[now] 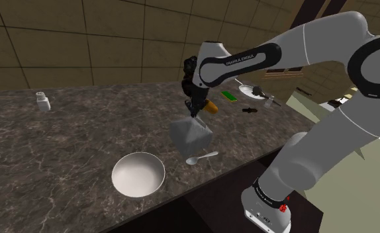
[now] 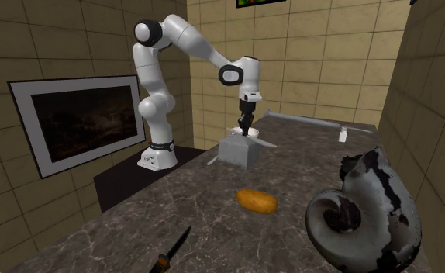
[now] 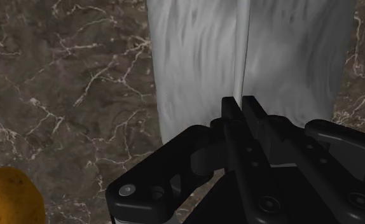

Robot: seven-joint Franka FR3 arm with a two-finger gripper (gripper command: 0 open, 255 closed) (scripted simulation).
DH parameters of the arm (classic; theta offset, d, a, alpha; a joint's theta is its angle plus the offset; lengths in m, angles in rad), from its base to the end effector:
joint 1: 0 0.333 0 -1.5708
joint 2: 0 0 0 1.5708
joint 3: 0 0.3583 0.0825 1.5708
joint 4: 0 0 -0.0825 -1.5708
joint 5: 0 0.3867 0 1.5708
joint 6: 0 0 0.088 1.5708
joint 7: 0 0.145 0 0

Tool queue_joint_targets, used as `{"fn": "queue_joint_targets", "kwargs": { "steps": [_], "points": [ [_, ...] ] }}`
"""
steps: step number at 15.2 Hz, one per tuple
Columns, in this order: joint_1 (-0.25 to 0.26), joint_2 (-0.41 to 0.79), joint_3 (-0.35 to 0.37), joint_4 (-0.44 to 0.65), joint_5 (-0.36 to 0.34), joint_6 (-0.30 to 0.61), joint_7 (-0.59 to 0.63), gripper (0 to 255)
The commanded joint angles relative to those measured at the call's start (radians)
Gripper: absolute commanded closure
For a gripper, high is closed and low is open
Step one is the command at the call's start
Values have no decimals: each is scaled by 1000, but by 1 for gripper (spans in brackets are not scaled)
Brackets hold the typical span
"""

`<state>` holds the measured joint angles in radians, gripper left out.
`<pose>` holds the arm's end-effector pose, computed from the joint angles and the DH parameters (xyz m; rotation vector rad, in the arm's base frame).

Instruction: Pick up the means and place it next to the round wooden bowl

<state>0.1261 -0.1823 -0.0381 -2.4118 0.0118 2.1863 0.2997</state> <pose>0.4523 0.0407 0.3801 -3.1145 0.3407 0.0716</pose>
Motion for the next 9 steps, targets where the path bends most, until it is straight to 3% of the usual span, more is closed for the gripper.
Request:
{"fn": "queue_joint_targets", "kwargs": {
  "steps": [1, 9],
  "points": [
    [25, 57, 29, 58, 13, -6, 44, 255],
    [103, 239, 116, 276, 17, -37, 206, 255]
  ]
}}
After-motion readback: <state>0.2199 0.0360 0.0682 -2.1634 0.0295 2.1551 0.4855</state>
